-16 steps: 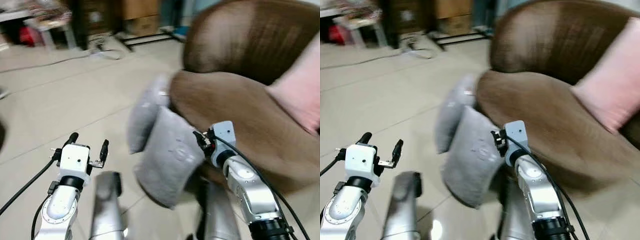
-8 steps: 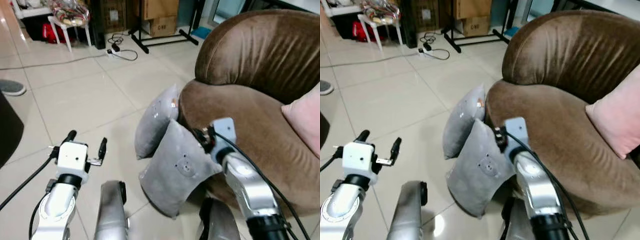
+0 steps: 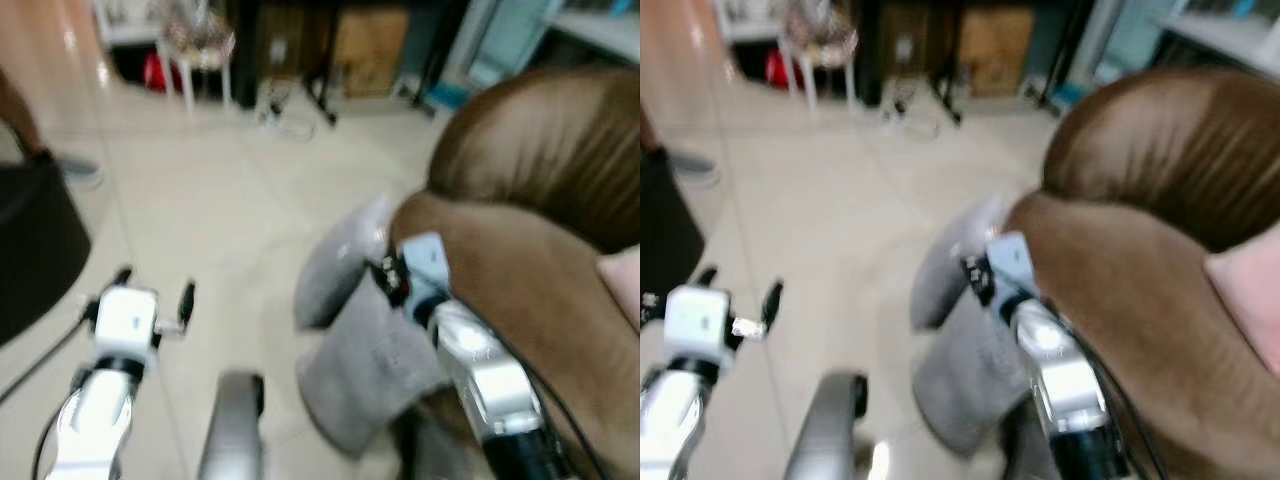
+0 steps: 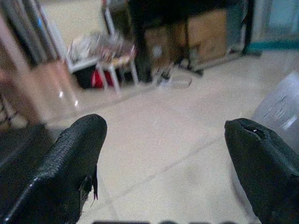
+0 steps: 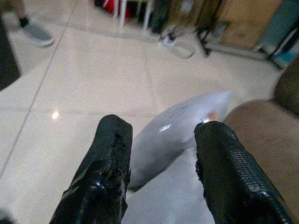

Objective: Move the pillow to the sofa from floor

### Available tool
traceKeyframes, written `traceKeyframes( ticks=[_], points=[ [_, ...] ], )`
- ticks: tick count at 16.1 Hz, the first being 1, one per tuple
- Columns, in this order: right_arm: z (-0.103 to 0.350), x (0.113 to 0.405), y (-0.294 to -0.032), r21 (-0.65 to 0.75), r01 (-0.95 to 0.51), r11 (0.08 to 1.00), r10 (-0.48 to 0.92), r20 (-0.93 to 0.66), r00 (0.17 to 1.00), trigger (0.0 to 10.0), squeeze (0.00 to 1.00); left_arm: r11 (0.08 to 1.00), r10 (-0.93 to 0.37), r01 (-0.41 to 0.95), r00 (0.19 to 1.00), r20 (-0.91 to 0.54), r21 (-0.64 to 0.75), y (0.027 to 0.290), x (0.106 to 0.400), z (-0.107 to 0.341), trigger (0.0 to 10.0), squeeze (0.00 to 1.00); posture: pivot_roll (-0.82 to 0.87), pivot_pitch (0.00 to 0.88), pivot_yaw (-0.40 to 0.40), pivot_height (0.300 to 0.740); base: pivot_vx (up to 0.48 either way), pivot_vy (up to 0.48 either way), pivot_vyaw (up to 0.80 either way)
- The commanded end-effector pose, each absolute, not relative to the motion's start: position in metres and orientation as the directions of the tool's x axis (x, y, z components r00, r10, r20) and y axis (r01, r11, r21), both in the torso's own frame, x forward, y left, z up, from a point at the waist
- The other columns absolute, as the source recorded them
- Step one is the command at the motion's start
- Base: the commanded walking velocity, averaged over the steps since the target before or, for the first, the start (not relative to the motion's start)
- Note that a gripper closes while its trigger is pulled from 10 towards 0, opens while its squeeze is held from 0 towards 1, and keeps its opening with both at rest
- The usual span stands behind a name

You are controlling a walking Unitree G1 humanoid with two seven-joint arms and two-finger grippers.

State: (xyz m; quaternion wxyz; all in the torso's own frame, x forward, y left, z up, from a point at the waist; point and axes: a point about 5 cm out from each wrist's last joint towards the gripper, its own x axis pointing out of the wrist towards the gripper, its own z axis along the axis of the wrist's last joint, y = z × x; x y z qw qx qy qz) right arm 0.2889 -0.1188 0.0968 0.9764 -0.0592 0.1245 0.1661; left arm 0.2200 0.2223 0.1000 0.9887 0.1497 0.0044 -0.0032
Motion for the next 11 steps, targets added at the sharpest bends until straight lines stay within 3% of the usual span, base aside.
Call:
traceKeyframes(
  ticks=[1, 4, 7, 8, 9, 11],
  points=[
    [0.086, 0.285, -0.14, -0.077, -0.276, 0.958, 0.238, -0.317, 0.918, 10.0, 0.0, 0.962, -0.05, 0.051, 0.999, -0.011, 0.27, 0.209, 0.221, 0.098, 10.0, 0.0, 0.08, 0.013, -0.085, 0.436, 0.296, 0.0, 0.0],
    [0.086, 0.287, -0.143, -0.101, -0.25, 0.963, 0.207, -0.316, 0.926, 10.0, 0.0, 0.961, -0.053, 0.054, 0.999, -0.013, 0.273, 0.208, 0.222, 0.098, 10.0, 0.0, 0.08, 0.018, -0.087, 0.436, 0.279, 0.0, 0.0],
    [0.089, 0.294, -0.141, -0.083, -0.241, 0.967, 0.206, -0.3, 0.931, 10.0, 0.0, 0.953, -0.097, 0.104, 0.994, -0.04, 0.283, 0.204, 0.229, 0.094, 10.0, 0.0, 0.06, 0.034, -0.092, 0.436, 0.0, 0.0, 0.0],
    [0.09, 0.298, -0.14, -0.071, -0.248, 0.966, 0.218, -0.287, 0.933, 10.0, 0.21, 0.949, -0.125, 0.135, 0.991, -0.05, 0.286, 0.202, 0.231, 0.093, 10.0, 0.0, 0.05, 0.041, -0.091, 0.436, 0.0, 0.0, 0.0],
    [0.09, 0.301, -0.14, -0.066, -0.25, 0.966, 0.222, -0.288, 0.932, 10.0, 1.0, 0.945, -0.146, 0.155, 0.988, -0.053, 0.289, 0.202, 0.233, 0.094, 10.0, 0.0, 0.05, 0.049, -0.087, 0.436, 0.0, 0.0, 0.0],
    [0.086, 0.312, -0.141, -0.061, -0.241, 0.968, 0.212, -0.305, 0.929, 10.0, 1.0, 0.936, -0.189, 0.198, 0.98, -0.059, 0.291, 0.201, 0.236, 0.095, 10.0, 0.0, 0.02, 0.086, -0.082, 0.436, 0.0, 0.0, 0.0]
  ],
)
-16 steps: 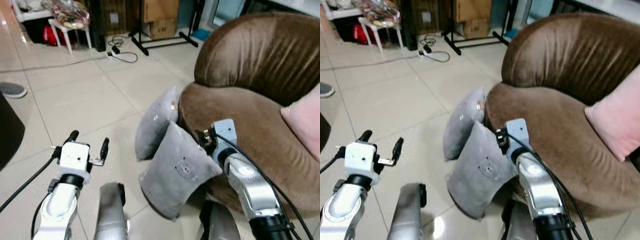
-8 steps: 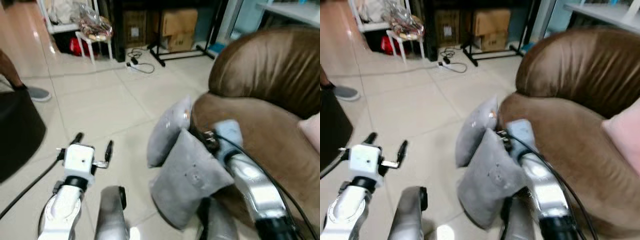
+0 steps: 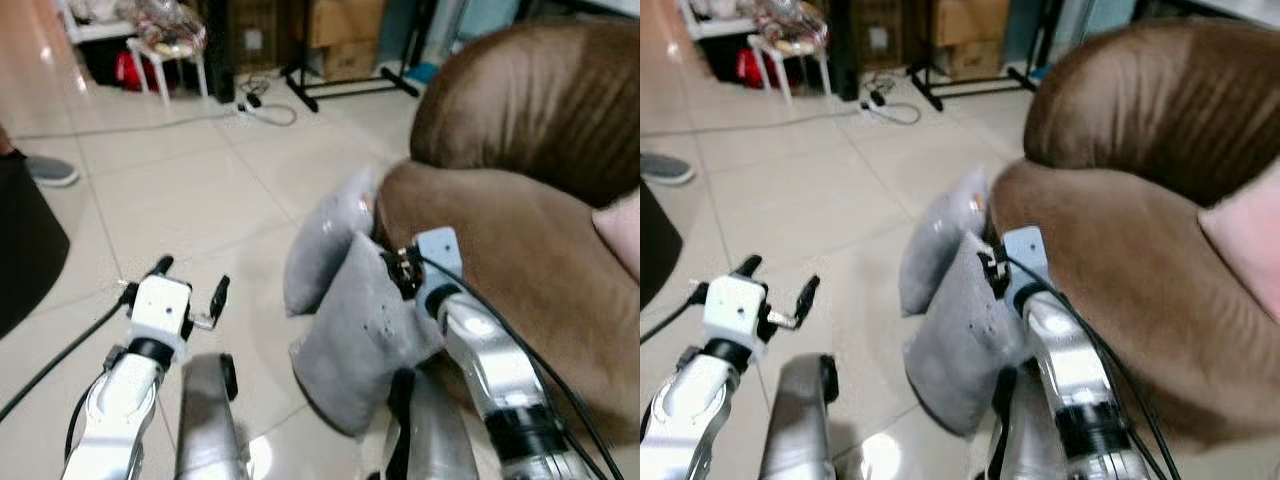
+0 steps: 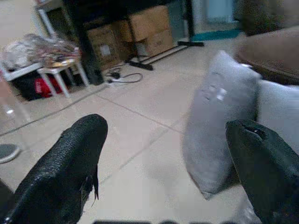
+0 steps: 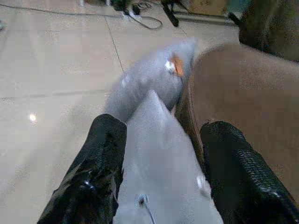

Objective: Move the pillow to the sofa from floor

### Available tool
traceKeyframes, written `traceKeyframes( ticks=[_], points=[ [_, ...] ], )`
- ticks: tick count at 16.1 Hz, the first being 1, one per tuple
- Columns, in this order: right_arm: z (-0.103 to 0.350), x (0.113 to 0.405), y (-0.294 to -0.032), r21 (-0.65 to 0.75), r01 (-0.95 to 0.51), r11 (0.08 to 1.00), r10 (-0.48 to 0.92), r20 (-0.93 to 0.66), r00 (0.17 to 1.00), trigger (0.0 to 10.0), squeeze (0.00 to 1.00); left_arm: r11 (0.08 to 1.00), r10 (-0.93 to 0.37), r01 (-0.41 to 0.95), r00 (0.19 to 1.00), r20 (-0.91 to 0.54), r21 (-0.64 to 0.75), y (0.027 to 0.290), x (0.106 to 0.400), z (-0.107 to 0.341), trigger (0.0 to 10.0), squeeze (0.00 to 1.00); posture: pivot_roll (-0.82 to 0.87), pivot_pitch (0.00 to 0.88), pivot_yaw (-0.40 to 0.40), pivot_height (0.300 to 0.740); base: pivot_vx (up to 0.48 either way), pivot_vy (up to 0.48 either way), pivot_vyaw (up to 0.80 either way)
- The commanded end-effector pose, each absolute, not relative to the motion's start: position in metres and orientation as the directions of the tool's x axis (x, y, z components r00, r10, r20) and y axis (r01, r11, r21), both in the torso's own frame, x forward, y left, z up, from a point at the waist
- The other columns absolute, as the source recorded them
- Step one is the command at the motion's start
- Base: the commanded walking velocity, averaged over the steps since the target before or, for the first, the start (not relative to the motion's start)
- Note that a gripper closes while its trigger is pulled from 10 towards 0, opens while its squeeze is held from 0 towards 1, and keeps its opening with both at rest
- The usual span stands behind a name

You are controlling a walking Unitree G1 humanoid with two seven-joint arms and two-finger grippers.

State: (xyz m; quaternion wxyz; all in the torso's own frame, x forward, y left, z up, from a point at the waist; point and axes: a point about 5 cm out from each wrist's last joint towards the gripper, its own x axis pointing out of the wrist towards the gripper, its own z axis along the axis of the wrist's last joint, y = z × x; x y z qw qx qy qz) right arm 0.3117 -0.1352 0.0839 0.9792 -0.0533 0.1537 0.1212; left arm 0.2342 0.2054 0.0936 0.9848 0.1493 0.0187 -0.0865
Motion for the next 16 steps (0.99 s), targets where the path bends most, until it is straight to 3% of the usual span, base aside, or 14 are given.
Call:
traceKeyframes(
  ticks=[1, 5, 11, 12, 16],
  points=[
    [0.08, 0.318, -0.144, -0.063, -0.218, 0.974, 0.185, -0.34, 0.922, 10.0, 1.0, 0.928, -0.23, 0.239, 0.971, -0.068, 0.286, 0.197, 0.236, 0.095, 10.0, 0.0, 0.02, 0.106, -0.086, 0.436, 0.0, 0.0, 0.0],
    [0.066, 0.34, -0.149, -0.045, -0.169, 0.985, 0.137, -0.404, 0.904, 10.0, 1.0, 0.852, -0.451, 0.463, 0.886, -0.108, 0.243, 0.174, 0.226, 0.095, 10.0, 0.0, 0.03, 0.179, -0.105, 0.436, 0.0, 0.0, 0.0],
    [0.062, 0.351, -0.159, -0.076, -0.069, 0.995, 0.03, -0.432, 0.901, 10.0, 1.0, 0.82, -0.509, 0.531, 0.847, -0.152, 0.215, 0.175, 0.205, 0.098, 10.0, 0.0, 0.06, 0.254, -0.104, 0.436, 0.0, 0.0, 0.0],
    [0.061, 0.352, -0.157, -0.051, -0.09, 0.995, 0.058, -0.447, 0.893, 10.0, 0.0, 0.812, -0.523, 0.547, 0.837, -0.163, 0.204, 0.175, 0.202, 0.098, 10.0, 0.0, 0.07, 0.26, -0.105, 0.436, 0.0, 0.0, 0.0],
    [0.048, 0.346, -0.149, -0.041, -0.19, 0.981, 0.141, -0.517, 0.844, 9.7, 0.0, 0.796, -0.545, 0.575, 0.816, -0.192, 0.187, 0.175, 0.2, 0.098, 10.0, 0.0, 0.07, 0.251, -0.105, 0.436, 0.0, 0.0, 0.0]
  ],
)
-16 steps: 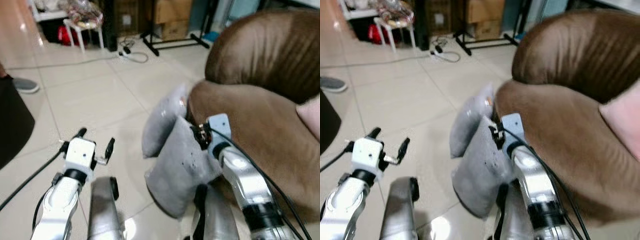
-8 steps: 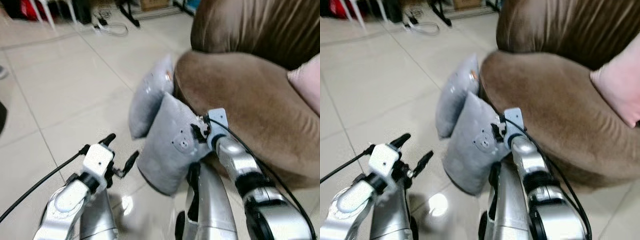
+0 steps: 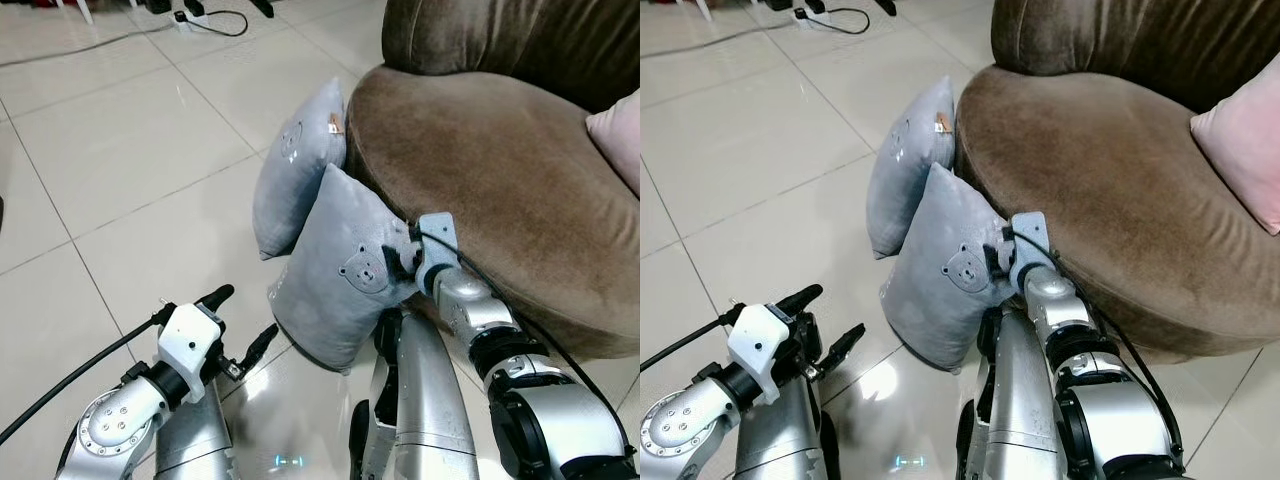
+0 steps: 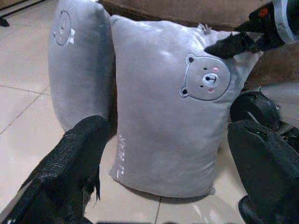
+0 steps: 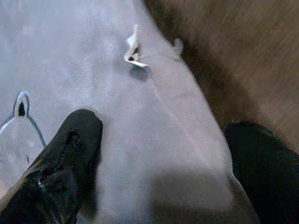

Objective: Move the pillow to the sofa from floor

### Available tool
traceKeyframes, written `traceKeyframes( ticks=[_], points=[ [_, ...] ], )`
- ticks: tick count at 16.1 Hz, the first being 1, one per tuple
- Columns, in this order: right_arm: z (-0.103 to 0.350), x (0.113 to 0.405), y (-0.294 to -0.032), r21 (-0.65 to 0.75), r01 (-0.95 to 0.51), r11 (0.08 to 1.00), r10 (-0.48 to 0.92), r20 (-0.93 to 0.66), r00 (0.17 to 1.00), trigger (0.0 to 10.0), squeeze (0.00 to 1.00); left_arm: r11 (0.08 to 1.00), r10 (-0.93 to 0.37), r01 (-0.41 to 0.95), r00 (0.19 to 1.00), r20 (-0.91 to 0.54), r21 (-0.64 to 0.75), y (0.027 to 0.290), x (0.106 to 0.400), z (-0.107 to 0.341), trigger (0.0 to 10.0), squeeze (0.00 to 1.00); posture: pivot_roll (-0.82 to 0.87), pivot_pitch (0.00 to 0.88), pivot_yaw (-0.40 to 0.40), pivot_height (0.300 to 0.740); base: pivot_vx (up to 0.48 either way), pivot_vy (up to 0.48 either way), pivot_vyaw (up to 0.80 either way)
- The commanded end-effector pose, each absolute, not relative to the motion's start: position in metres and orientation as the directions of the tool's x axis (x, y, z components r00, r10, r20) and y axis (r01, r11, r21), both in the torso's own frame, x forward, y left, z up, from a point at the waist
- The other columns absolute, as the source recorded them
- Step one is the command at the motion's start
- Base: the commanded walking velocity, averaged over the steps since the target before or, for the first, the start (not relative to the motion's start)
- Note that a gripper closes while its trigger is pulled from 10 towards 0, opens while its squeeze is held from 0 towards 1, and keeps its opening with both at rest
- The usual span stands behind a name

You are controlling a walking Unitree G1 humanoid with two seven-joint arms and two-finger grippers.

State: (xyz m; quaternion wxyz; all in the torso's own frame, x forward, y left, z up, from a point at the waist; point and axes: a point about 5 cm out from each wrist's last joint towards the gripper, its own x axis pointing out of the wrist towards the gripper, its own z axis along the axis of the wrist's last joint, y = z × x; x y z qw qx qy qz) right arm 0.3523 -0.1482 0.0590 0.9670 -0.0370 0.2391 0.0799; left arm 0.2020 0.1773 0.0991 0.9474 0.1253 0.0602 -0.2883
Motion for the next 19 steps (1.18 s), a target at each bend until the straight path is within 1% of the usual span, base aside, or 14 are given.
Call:
traceKeyframes(
  ticks=[1, 2, 5, 16, 19],
  points=[
    [0.047, 0.345, -0.148, -0.04, -0.197, 0.979, 0.148, -0.523, 0.84, 4.9, 0.0, 0.794, -0.549, 0.58, 0.813, -0.193, 0.185, 0.175, 0.2, 0.098, 10.0, 0.0, 0.07, 0.25, -0.105, 0.436, 0.0, 0.0, 0.0],
    [0.045, 0.343, -0.145, -0.025, -0.218, 0.976, 0.172, -0.53, 0.83, 0.0, 0.0, 0.786, -0.561, 0.592, 0.804, -0.2, 0.175, 0.174, 0.2, 0.099, 10.0, 0.0, 0.07, 0.244, -0.104, 0.436, 0.0, 0.0, 0.0],
    [0.041, 0.34, -0.134, -0.018, -0.301, 0.953, 0.242, -0.547, 0.801, 0.0, 0.0, 0.754, -0.603, 0.641, 0.763, -0.234, 0.147, 0.172, 0.199, 0.097, 10.0, 0.0, 0.07, 0.229, -0.103, 0.436, 0.0, 0.0, 0.0],
    [0.037, 0.337, -0.121, 0.01, -0.325, 0.946, 0.278, -0.547, 0.789, 0.0, 0.0, 0.754, -0.6, 0.639, 0.765, -0.236, 0.152, 0.174, 0.209, 0.097, 10.0, 0.0, 0.09, 0.18, -0.109, 0.436, 0.0, 0.0, 0.0],
    [0.037, 0.337, -0.118, 0.015, -0.329, 0.944, 0.283, -0.547, 0.788, 0.0, 0.0, 0.754, -0.6, 0.64, 0.763, -0.242, 0.147, 0.174, 0.211, 0.095, 10.0, 0.0, 0.09, 0.143, -0.112, 0.436, 0.0, 0.0, 0.0]
  ],
)
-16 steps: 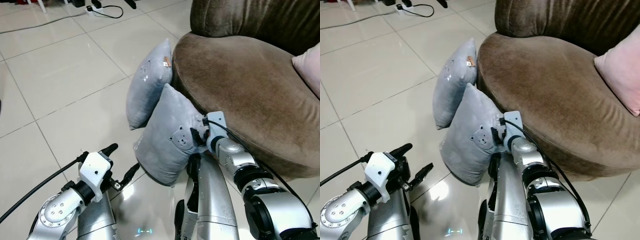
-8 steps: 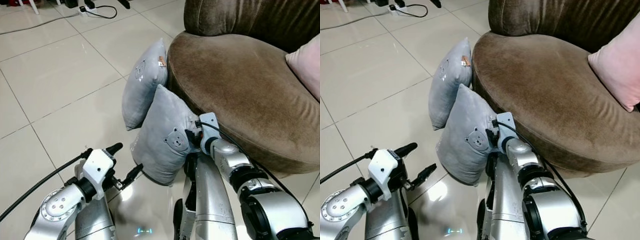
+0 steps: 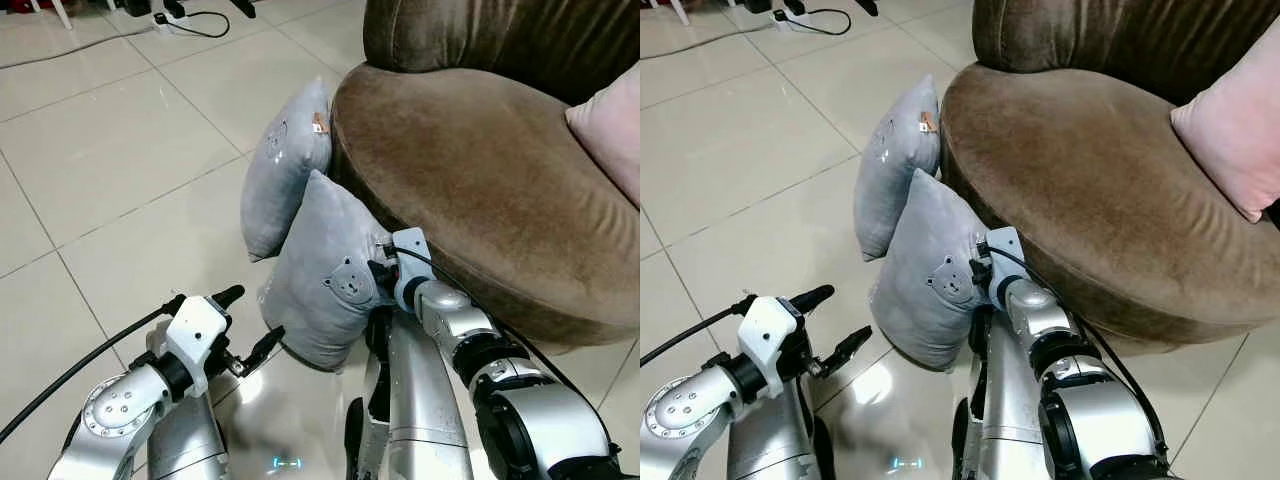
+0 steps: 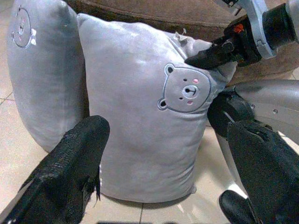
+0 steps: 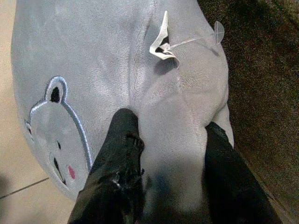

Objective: Move the pillow to the sofa from floor

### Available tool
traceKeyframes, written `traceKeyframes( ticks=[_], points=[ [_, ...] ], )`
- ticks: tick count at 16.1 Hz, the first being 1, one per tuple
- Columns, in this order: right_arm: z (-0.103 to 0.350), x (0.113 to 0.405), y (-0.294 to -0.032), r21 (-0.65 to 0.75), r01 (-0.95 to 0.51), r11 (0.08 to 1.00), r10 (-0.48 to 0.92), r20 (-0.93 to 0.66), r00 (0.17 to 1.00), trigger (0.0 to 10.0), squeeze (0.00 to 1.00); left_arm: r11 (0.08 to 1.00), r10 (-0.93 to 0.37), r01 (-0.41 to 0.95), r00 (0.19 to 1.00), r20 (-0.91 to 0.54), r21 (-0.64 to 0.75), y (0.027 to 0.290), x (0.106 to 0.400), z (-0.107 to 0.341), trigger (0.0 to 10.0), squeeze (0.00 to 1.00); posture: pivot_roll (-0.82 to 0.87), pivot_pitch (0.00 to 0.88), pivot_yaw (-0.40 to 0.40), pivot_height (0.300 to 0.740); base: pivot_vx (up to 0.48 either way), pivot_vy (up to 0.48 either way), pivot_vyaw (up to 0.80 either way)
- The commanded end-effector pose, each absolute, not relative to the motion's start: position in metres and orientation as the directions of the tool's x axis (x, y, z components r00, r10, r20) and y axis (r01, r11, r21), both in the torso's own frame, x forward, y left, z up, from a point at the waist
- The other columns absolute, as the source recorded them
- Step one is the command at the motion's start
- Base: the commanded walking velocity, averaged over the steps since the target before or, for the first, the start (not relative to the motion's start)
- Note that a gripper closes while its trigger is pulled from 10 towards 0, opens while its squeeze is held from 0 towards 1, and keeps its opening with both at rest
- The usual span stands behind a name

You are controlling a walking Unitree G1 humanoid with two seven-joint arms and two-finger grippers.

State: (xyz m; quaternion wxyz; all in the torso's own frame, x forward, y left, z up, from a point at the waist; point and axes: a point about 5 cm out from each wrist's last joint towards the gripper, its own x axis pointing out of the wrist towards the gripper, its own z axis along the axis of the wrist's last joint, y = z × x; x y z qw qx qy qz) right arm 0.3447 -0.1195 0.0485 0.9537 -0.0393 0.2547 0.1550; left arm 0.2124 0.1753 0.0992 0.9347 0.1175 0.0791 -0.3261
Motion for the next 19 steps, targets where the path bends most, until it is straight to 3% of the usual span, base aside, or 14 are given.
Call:
traceKeyframes(
  ticks=[1, 13, 15, 16, 19],
  points=[
    [0.037, 0.337, -0.117, 0.016, -0.33, 0.944, 0.285, -0.547, 0.788, 0.0, 0.0, 0.758, -0.594, 0.635, 0.766, -0.245, 0.147, 0.174, 0.212, 0.094, 10.0, 0.0, 0.09, 0.126, -0.114, 0.436, 0.0, 0.0, 0.0],
    [0.029, 0.326, -0.101, 0.105, -0.371, 0.922, 0.37, -0.515, 0.773, 0.0, 0.0, 0.802, -0.538, 0.577, 0.809, -0.237, 0.151, 0.172, 0.219, 0.084, 10.0, 0.0, 0.07, 0.006, -0.089, 0.436, 0.0, 0.0, 0.0],
    [0.042, 0.332, -0.102, 0.182, -0.361, 0.915, 0.404, -0.446, 0.799, 0.0, 0.0, 0.833, -0.494, 0.528, 0.844, -0.21, 0.165, 0.174, 0.219, 0.085, 10.0, 0.0, 0.07, 0.0, -0.093, 0.436, 0.0, 0.0, 0.0],
    [0.067, 0.338, -0.11, 0.265, -0.354, 0.897, 0.429, -0.329, 0.841, 0.0, 0.0, 0.869, -0.438, 0.465, 0.882, -0.174, 0.171, 0.178, 0.216, 0.089, 10.0, 0.0, 0.07, 0.0, -0.096, 0.436, 0.0, 0.0, 0.0],
    [0.111, 0.33, -0.124, 0.286, -0.363, 0.887, 0.415, -0.146, 0.898, 0.0, 0.0, 0.918, -0.317, 0.339, 0.939, -0.13, 0.204, 0.187, 0.214, 0.099, 10.0, 0.0, 0.08, 0.0, -0.105, 0.436, 0.0, 0.0, 0.0]
  ],
)
